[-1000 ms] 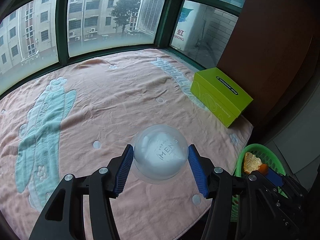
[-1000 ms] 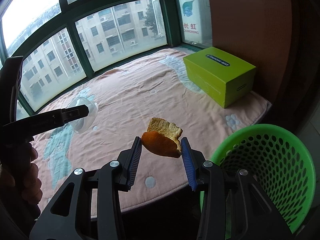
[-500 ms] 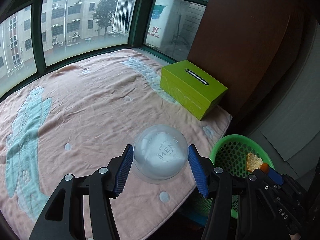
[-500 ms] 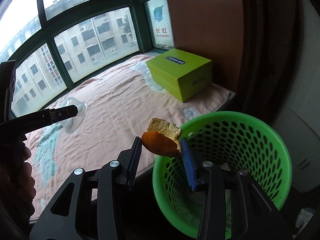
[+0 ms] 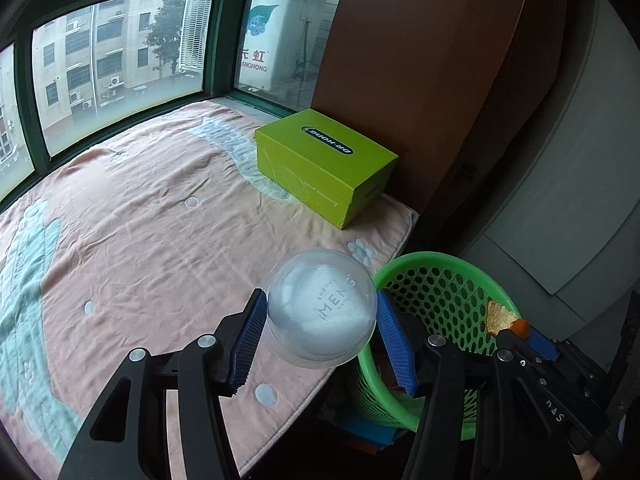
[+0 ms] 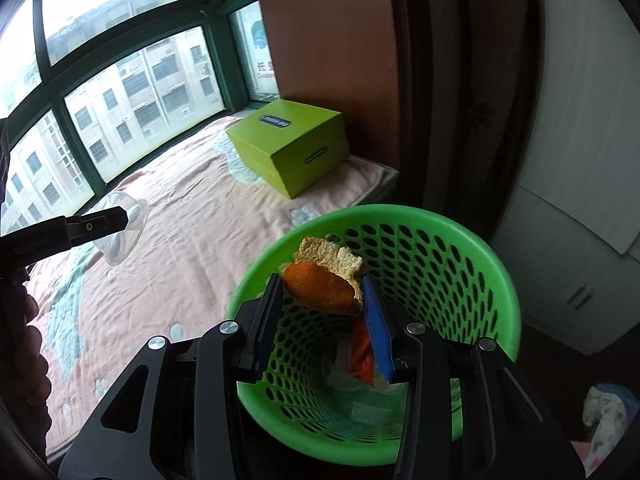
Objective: Collect trash
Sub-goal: 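Carry the peel to the basket and open the right tool while the left tool carries the dome cup, then open the left tool over the green basket to drop the dome cup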
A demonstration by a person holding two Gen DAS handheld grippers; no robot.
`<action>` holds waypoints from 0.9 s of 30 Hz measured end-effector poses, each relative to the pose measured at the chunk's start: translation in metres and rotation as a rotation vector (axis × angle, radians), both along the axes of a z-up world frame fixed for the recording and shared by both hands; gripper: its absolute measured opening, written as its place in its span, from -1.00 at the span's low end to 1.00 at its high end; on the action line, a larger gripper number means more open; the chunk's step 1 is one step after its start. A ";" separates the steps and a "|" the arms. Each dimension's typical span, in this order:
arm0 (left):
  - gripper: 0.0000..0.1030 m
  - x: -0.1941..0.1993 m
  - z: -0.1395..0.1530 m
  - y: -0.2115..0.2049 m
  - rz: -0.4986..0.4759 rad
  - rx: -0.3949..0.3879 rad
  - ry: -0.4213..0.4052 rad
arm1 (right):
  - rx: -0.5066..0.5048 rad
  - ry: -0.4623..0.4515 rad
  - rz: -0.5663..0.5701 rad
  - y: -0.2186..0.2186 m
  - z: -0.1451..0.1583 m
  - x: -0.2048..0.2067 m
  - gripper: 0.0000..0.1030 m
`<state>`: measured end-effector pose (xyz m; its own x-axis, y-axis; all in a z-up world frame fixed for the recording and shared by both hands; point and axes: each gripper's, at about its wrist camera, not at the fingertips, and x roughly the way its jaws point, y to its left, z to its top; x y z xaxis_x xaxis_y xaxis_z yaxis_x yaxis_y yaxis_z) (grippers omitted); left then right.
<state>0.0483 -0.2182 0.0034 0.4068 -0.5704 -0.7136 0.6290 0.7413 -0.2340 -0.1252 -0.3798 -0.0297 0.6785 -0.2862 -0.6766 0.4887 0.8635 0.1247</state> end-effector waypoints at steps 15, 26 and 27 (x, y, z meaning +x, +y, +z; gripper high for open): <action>0.06 -0.022 0.010 -0.036 -0.092 -0.009 -0.018 | -0.002 0.008 -0.081 -0.021 -0.002 -0.027 -0.16; 0.06 -0.038 0.013 -0.053 -0.147 -0.024 -0.014 | -0.007 -0.009 -0.108 -0.028 0.002 -0.034 -0.03; 0.06 -0.039 0.013 -0.055 -0.153 -0.024 -0.014 | -0.007 -0.010 -0.108 -0.028 0.002 -0.035 -0.03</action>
<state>0.0097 -0.2731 0.0163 0.3241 -0.6433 -0.6937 0.7373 0.6312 -0.2408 -0.1599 -0.4082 -0.0272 0.6503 -0.3625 -0.6676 0.5776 0.8068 0.1245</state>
